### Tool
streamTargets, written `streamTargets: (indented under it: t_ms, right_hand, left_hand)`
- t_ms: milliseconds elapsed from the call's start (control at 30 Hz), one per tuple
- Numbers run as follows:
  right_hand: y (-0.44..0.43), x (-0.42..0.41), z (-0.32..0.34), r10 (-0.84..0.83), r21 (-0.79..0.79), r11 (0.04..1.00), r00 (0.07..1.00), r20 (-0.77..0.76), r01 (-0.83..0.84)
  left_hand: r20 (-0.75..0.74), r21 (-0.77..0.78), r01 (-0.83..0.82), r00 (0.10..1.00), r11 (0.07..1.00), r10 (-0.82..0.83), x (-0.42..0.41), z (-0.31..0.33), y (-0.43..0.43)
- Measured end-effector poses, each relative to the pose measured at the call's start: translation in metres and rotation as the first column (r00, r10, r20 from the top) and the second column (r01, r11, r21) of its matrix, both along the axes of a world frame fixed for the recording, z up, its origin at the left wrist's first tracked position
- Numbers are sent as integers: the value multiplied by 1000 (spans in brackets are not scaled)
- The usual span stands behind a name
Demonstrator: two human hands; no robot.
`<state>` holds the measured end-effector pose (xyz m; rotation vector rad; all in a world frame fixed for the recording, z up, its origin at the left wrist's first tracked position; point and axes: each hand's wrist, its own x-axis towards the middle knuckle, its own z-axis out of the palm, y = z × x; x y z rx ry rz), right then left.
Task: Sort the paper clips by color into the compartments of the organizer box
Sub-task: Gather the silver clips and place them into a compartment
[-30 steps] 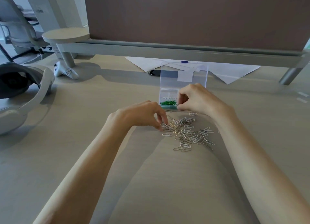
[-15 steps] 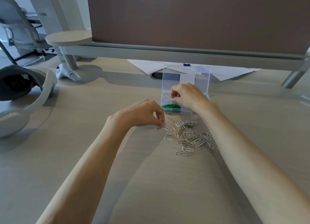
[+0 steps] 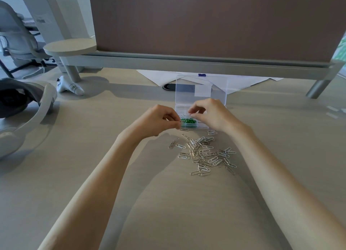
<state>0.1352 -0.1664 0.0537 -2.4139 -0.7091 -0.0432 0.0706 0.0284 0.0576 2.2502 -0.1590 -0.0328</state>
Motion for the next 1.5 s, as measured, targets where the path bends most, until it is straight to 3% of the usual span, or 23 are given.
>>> streamTargets:
  t_ms: [200, 300, 967, 1067, 1300, 1500]
  right_hand:
    - [-1, -30, 7, 117, -136, 979, 962, -245, -153]
    - [5, -39, 3, 122, -249, 950, 960, -254, -187]
    - [15, -53, 4, 133, -329, 921, 963, -236, -208]
    - [8, -51, 11, 127, -284, 941, 969, -212, -185]
    - [0, -38, 10, 110, -186, 973, 982, -154, -138]
    - [6, -38, -1, 181, -301, 926, 968, -173, -227]
  left_hand:
    - [-72, -61, -13, 997, 998, 9, 3, -3, 2]
    - [-77, -46, -31, 997, 998, 28, 4, -2, 4]
    - [-55, 50, -56, 997, 997, 58, 5, -5, 6]
    - [-2, 74, -64, 998, 995, 64, 5, -5, 5]
    - [305, 167, -206, 941, 964, 148, 31, -7, -4]
    - [299, 278, -256, 939, 926, 170, 52, -11, -19]
